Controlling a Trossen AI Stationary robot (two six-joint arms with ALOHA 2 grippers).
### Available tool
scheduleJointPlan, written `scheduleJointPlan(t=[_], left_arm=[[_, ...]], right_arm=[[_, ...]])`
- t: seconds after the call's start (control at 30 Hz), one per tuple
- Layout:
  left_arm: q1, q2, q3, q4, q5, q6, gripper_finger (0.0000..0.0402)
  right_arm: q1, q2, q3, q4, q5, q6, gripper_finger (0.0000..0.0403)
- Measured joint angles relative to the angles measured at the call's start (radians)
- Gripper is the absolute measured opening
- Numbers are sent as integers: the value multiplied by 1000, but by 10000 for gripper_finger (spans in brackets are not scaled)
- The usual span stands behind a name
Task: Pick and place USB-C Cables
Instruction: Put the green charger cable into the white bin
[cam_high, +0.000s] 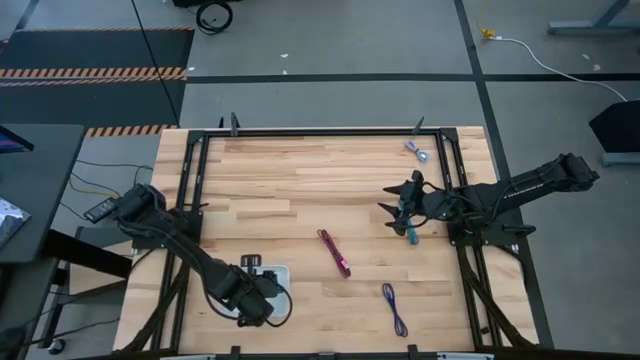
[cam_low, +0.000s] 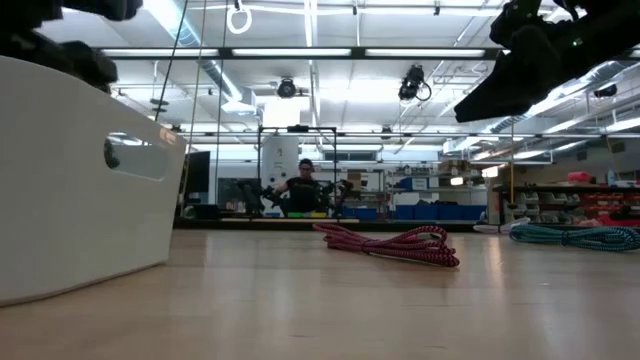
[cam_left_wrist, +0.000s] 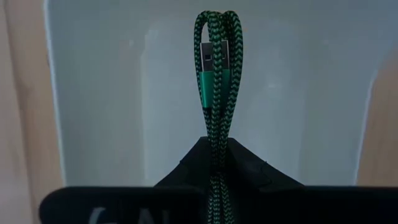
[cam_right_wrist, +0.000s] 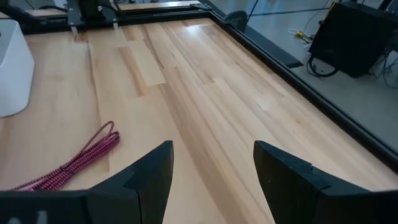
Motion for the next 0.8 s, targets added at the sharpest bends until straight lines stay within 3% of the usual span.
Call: scheduleJointPlan(t=[0.2, 0.57, 0.8], left_arm=[[12, 0, -12, 85, 5, 48, 38], [12, 0, -12, 82, -20, 40, 41], [10, 0, -12, 66, -56, 29, 92]], right_arm=[[0, 0, 0, -8, -45, 25, 229], [0, 0, 0, -76, -65, 82, 229], [0, 0, 0, -73, -68, 82, 229]])
